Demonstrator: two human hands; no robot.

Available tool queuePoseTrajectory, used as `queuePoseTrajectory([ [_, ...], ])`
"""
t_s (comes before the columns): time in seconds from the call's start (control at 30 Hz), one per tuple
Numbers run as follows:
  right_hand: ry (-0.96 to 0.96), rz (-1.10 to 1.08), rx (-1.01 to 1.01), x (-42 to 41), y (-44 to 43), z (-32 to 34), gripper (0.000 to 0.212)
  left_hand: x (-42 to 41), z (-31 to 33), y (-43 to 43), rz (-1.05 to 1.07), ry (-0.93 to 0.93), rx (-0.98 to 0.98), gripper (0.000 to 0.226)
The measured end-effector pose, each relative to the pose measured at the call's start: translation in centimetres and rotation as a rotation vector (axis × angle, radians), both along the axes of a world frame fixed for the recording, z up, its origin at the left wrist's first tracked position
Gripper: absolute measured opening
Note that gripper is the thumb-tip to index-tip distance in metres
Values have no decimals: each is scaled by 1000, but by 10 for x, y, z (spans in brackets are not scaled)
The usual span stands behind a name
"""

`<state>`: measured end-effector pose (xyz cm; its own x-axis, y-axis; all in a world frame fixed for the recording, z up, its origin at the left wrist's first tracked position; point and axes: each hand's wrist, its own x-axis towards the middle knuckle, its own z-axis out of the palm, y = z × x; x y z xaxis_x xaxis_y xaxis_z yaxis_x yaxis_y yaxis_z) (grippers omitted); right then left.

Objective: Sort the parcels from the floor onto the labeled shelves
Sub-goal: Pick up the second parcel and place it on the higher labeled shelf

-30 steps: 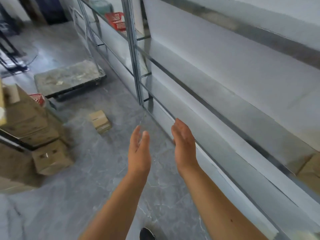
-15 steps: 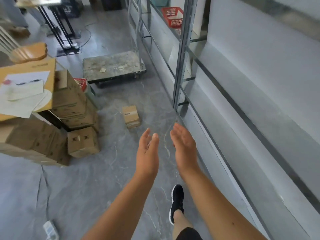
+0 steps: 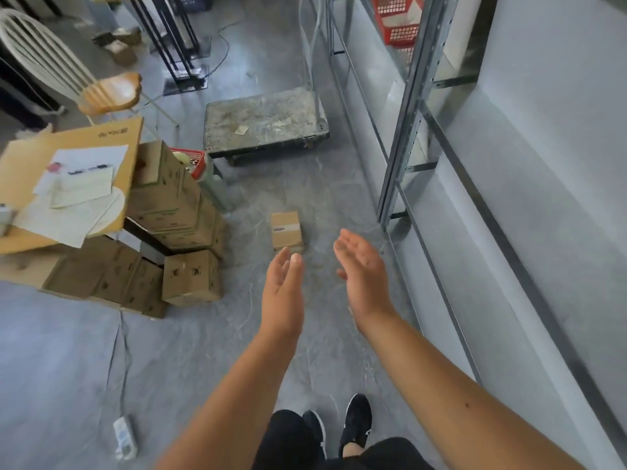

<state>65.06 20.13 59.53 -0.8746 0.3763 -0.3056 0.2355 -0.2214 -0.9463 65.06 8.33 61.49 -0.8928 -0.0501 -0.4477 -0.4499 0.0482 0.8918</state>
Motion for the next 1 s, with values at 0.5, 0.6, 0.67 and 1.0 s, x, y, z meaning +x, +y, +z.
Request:
queuePoseTrajectory([
  [0.5, -192, 126, 94, -196, -8, -67, 42, -206, -87, -29, 109, -156, -6, 46],
  [0.6, -295, 94, 82, -247, -17, -84, 42, -269, -103, -40, 73, -244, 6, 46],
  [0.67, -347, 82, 73, -286, -25, -93, 41, -311, -112, -50, 50, -251, -18, 49],
  [1.0, -361, 79, -38, -445, -52, -124, 53, -459, -137, -52, -40, -218, -144, 49],
])
